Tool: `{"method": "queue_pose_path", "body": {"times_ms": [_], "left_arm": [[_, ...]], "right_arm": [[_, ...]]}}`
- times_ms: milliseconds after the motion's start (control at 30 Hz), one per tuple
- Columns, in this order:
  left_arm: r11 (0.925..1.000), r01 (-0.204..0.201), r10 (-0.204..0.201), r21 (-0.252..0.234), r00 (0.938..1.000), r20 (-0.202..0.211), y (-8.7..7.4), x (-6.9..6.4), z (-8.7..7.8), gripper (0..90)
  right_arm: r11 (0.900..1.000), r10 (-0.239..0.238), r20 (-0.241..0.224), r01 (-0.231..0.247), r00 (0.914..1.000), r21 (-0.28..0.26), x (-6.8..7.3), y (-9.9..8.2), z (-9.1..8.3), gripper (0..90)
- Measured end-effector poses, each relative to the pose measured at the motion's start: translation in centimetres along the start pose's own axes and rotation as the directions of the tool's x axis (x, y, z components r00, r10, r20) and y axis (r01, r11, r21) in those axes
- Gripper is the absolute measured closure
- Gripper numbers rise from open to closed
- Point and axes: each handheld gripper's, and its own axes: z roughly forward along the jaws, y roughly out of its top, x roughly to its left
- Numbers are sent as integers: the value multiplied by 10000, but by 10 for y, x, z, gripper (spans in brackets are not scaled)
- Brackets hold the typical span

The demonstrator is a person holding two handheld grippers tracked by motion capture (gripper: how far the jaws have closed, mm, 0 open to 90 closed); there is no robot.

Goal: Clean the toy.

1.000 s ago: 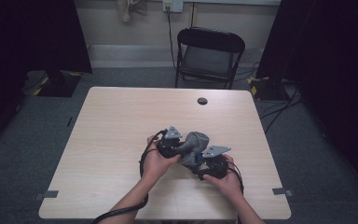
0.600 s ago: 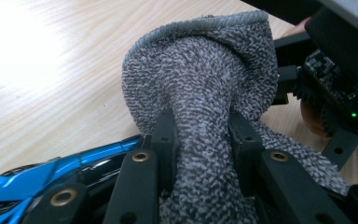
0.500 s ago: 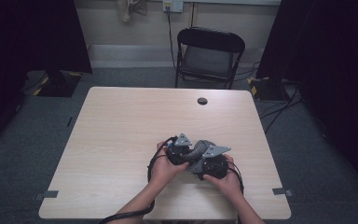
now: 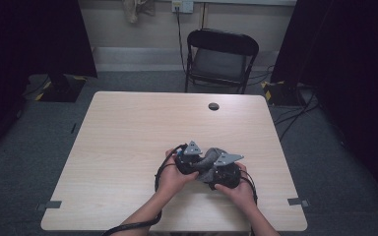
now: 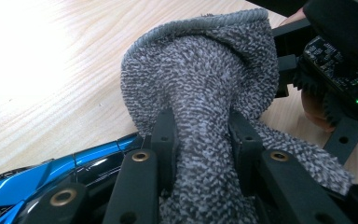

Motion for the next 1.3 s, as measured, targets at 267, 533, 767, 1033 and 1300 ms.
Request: {"method": "queue_pose_path", "body": {"times_ms": [267, 533, 767, 1033, 1300], "left_arm": [[9999, -104, 106, 110, 9998, -152, 2, 4, -2, 688], [9999, -75, 80, 119, 9993, -364, 2, 12, -6, 688], [10000, 50, -45, 74, 9978, -663, 2, 21, -10, 687], [9998, 190, -180, 101, 9953, -955, 0, 32, -15, 686], [9986, 522, -520, -14, 9915, -1189, -3, 43, -19, 684]], "right_arm": [[10000, -2, 6, 2, 10000, -5, 0, 0, 0, 256], [10000, 4, 3, -4, 10000, -1, 0, 0, 0, 256], [10000, -2, 3, 2, 10000, -5, 0, 0, 0, 256], [10000, 0, 11, 0, 10000, -2, 0, 0, 0, 256], [10000, -5, 5, 5, 10000, 0, 0, 0, 0, 256]]}}
